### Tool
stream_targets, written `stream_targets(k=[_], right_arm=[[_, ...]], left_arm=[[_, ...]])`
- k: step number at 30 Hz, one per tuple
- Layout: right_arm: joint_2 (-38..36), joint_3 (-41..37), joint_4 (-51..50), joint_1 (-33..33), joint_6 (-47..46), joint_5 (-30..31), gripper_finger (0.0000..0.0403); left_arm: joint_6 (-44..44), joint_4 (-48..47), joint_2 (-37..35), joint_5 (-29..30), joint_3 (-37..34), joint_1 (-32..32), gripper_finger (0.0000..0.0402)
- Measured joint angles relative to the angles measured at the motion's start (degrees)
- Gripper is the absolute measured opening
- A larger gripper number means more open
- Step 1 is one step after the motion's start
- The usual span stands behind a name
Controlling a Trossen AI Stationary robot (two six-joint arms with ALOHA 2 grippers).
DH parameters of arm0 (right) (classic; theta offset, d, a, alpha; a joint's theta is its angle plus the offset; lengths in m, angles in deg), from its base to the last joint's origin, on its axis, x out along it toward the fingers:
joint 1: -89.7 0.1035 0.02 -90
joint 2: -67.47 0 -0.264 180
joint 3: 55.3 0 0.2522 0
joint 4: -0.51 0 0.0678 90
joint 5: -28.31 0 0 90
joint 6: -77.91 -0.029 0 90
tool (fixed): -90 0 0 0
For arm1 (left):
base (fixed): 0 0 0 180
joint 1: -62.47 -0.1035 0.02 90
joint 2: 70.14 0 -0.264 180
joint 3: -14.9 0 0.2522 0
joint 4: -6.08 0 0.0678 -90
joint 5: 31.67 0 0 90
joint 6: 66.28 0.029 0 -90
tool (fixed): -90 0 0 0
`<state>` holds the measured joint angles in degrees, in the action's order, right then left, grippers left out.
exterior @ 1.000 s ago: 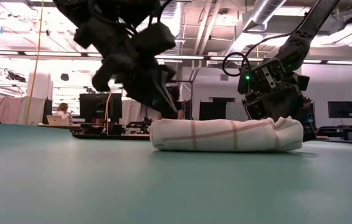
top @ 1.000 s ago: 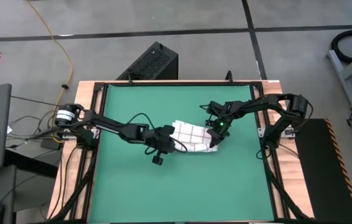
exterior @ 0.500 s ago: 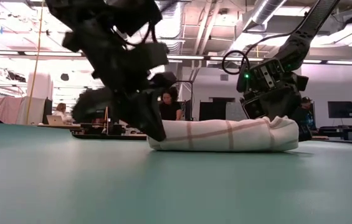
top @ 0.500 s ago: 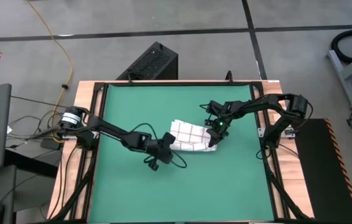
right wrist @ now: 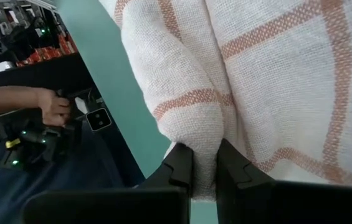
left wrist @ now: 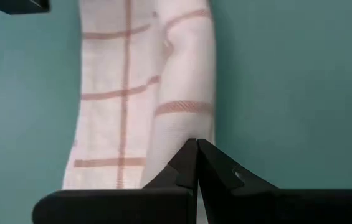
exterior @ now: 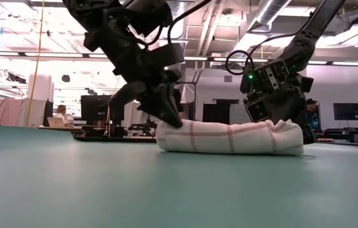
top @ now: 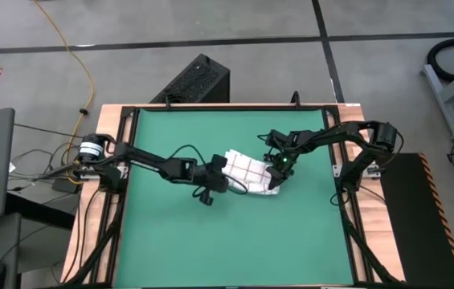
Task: Roll towel into tight, uniform cylinder
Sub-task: Roll the white towel
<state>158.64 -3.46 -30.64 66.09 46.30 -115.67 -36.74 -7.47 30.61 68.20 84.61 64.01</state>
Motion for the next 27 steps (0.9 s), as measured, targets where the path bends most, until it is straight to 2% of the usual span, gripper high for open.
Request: stream_targets(k=[12, 24, 27], right_arm=[[0.00, 0.00, 0.12, -0.01, 0.15, 0.33, 0.0044], [0.00, 0.00, 0.04, 0.14, 0.59, 0.28, 0.0044], [0.00, 0.00, 0.04, 0.59, 0.63, 0.27, 0.0044]], left_arm=[[-1.57, 0.32, 0.95, -6.35, 0.54, -5.45, 0.0000], [0.86, 6.01, 1.55, -7.87, 0.52, -9.53, 0.0000], [1.18, 8.82, 2.47, -9.75, 0.54, -10.20, 0.0000]])
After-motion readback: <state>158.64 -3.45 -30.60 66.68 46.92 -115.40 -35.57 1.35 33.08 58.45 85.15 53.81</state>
